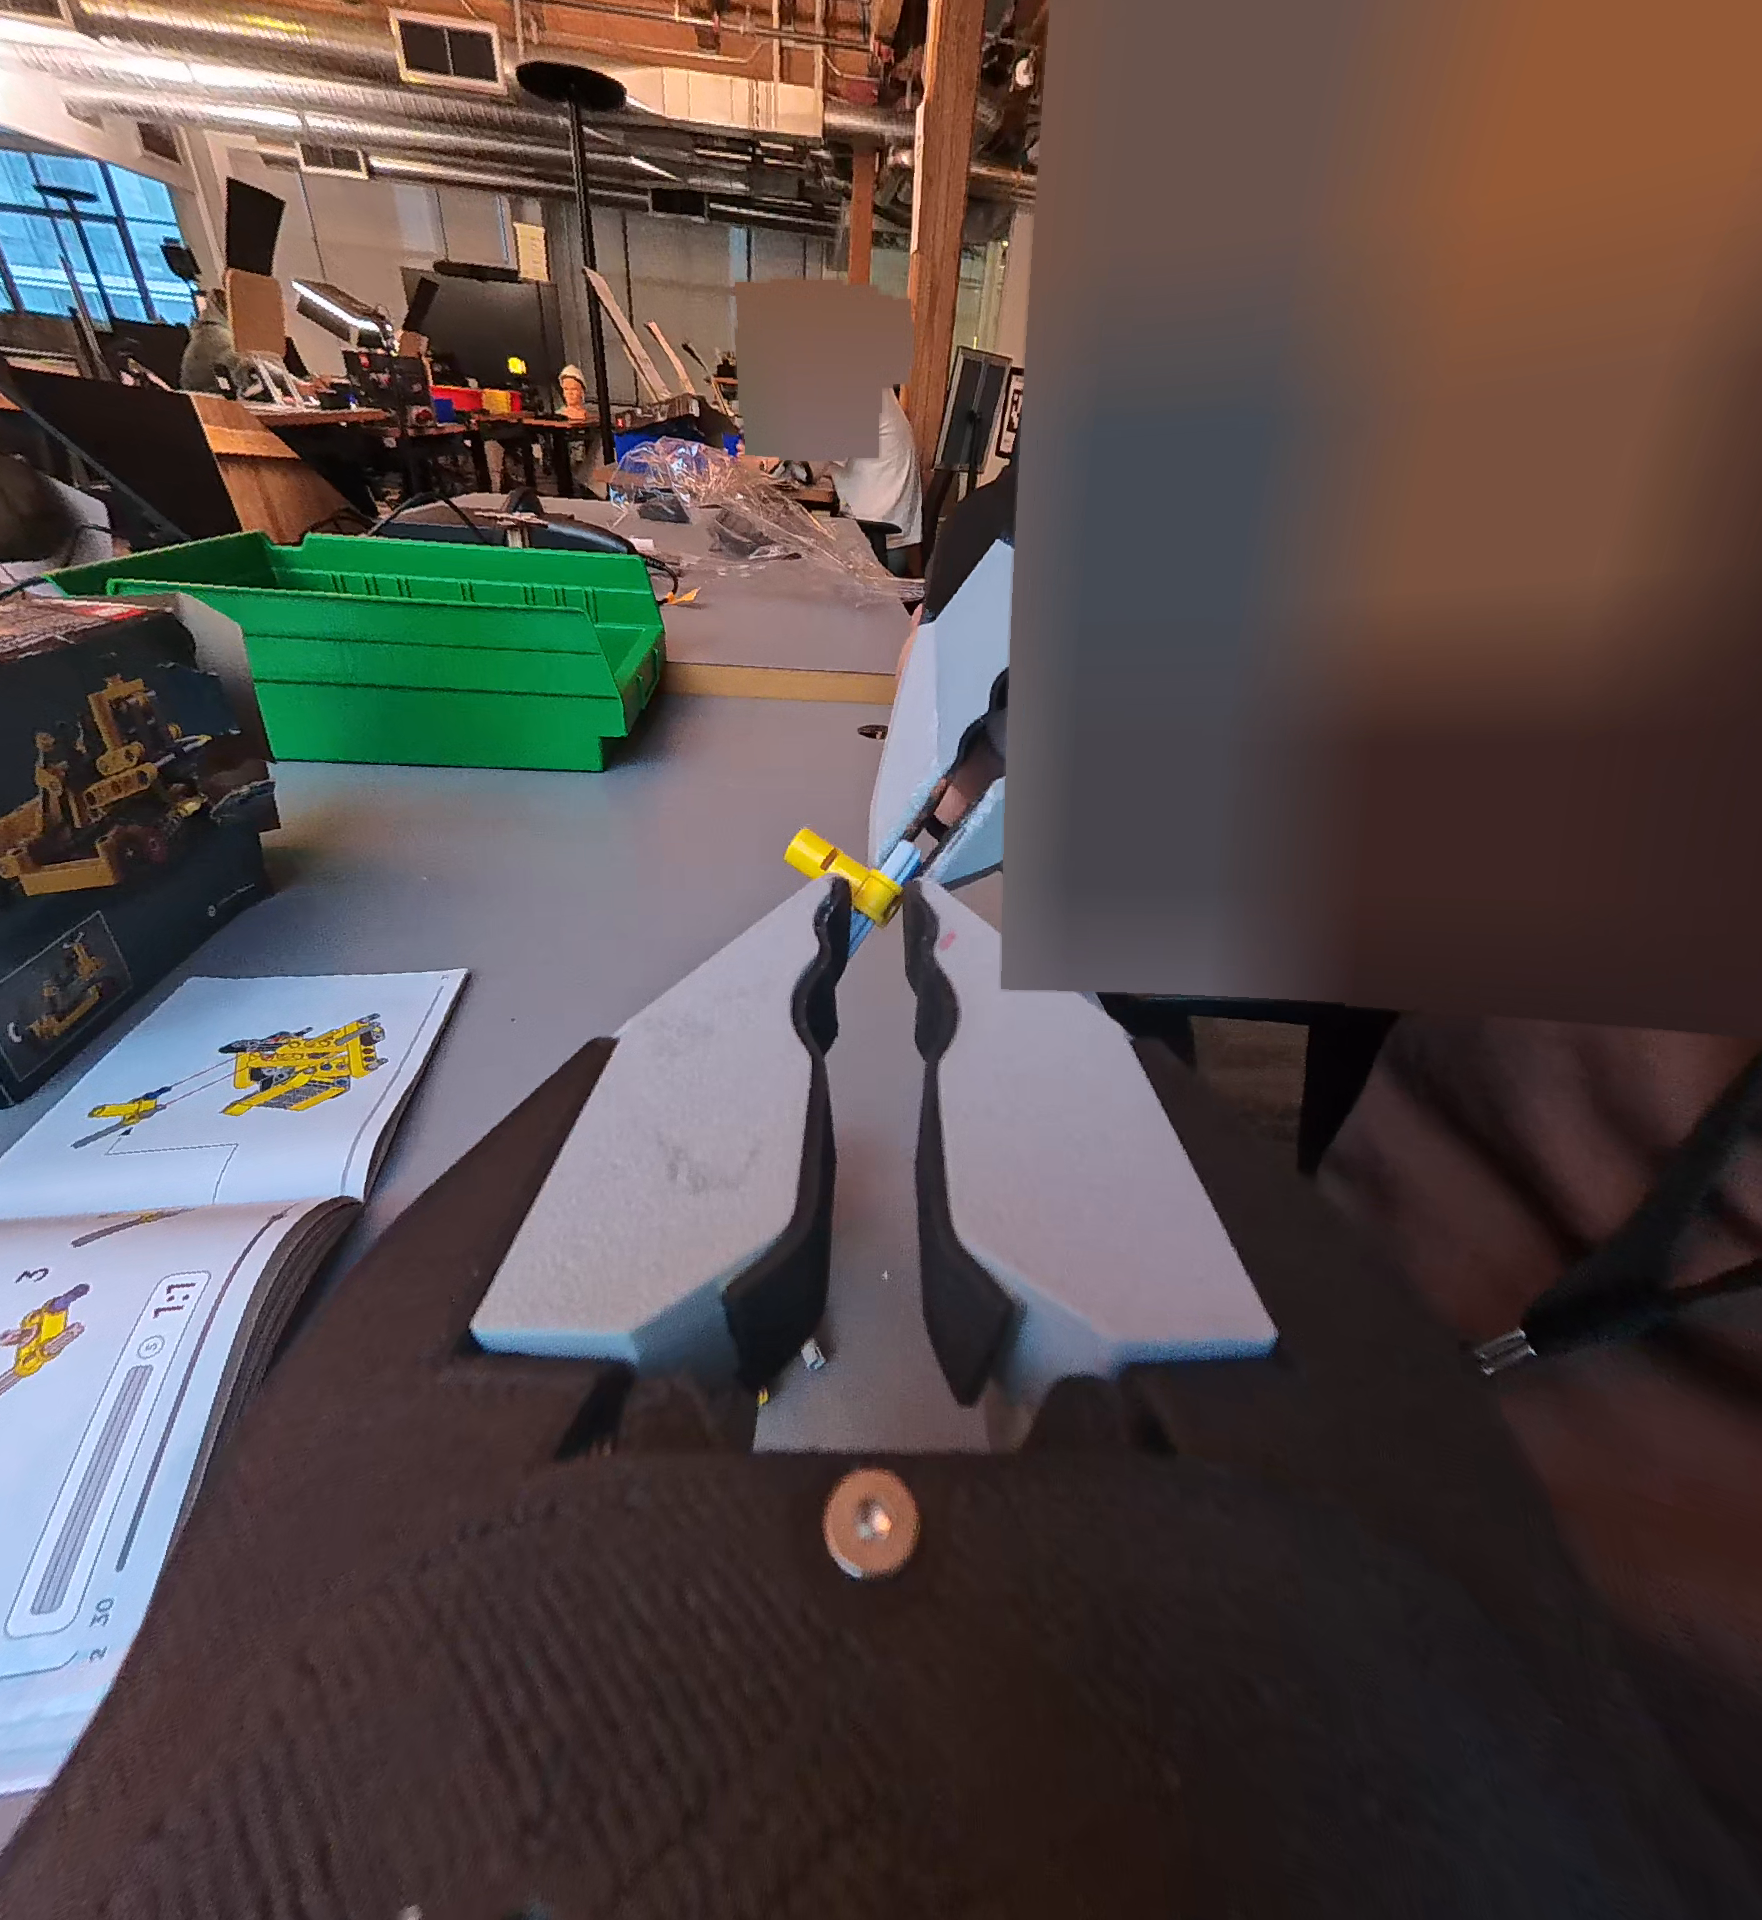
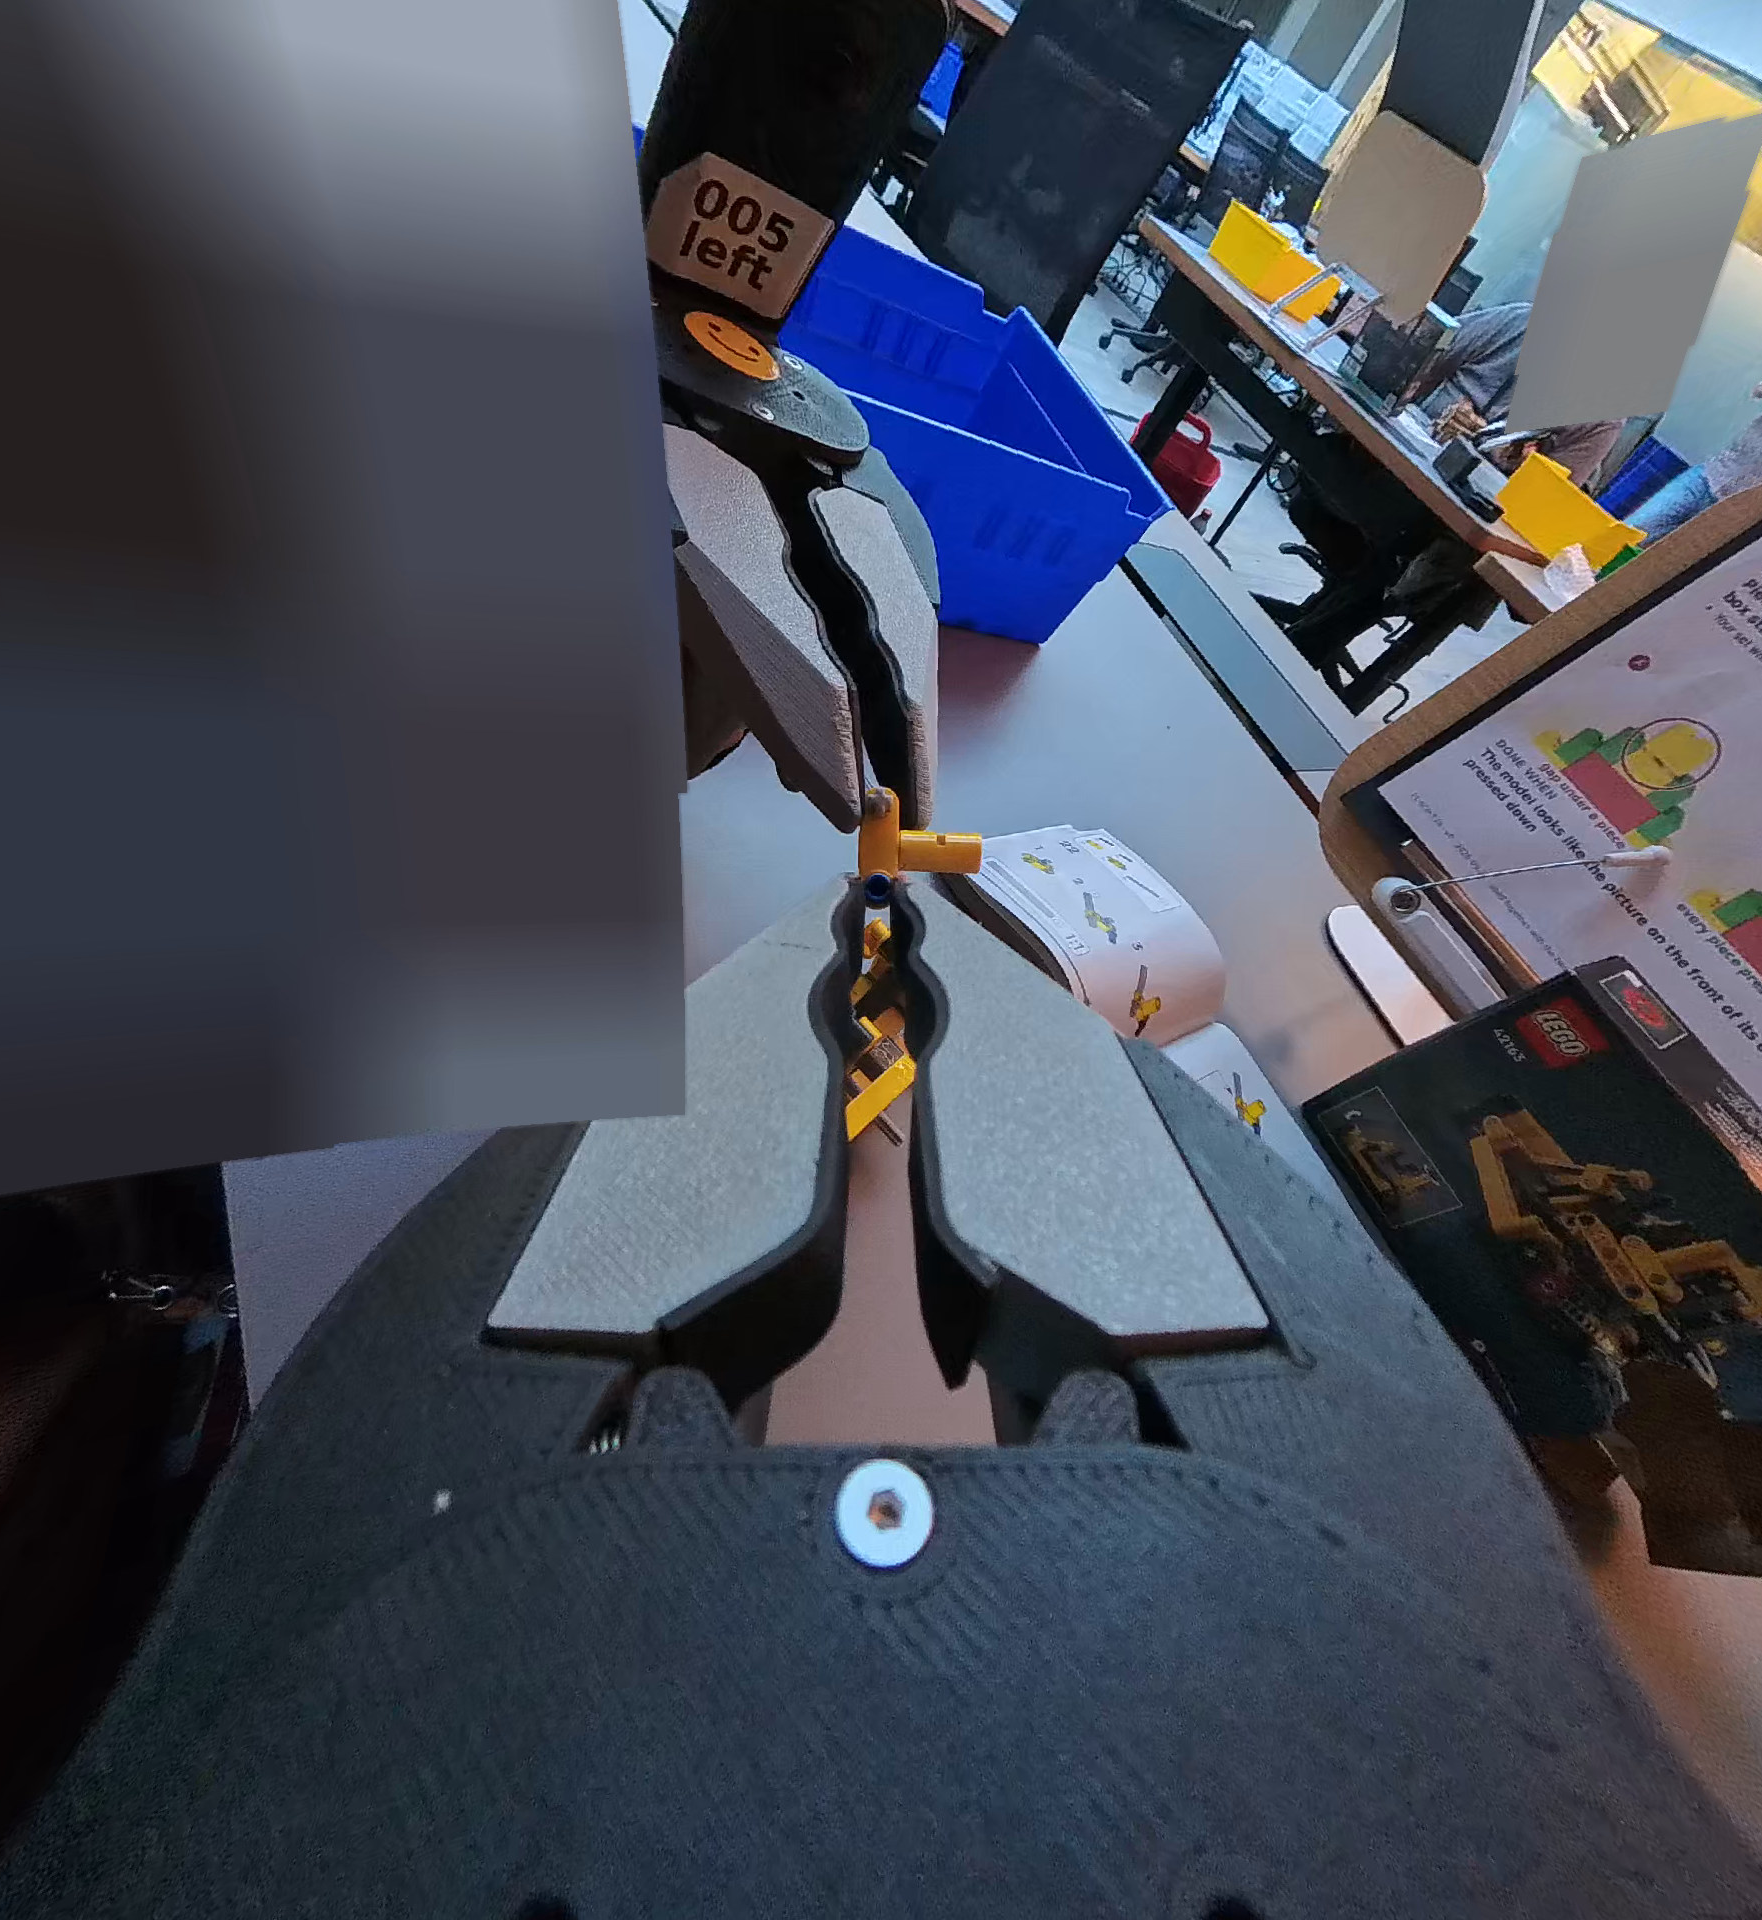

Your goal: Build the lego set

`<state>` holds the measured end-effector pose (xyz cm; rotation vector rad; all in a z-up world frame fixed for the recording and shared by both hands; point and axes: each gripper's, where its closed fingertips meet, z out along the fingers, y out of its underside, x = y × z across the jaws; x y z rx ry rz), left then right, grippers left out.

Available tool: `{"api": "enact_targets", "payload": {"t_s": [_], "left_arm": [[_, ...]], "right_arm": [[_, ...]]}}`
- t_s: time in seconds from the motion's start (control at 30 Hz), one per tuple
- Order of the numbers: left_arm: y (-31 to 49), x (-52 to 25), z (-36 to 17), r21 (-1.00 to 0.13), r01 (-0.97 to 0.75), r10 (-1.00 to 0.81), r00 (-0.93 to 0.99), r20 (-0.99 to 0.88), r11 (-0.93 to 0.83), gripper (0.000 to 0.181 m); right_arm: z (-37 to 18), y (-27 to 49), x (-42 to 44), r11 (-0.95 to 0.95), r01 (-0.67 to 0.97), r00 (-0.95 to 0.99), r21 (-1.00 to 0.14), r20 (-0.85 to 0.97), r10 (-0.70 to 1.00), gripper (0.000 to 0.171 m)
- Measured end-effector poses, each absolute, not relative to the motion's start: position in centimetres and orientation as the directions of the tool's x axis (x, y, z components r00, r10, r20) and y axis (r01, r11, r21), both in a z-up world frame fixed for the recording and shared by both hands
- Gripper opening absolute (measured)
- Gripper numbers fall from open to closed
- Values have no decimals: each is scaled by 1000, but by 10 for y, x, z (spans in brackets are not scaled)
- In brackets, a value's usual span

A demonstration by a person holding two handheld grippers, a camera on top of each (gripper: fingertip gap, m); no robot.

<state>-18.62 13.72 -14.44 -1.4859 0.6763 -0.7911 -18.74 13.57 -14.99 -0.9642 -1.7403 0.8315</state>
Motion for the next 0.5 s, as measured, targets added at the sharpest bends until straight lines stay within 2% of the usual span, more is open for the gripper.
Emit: {"api": "enact_targets", "payload": {"t_s": [0.5], "left_arm": [[140,-188,-151,-996,24,-793,604,78,-80,8]], "right_arm": [[-159,138,-188,519,275,-250,-809,462,851,0]]}}
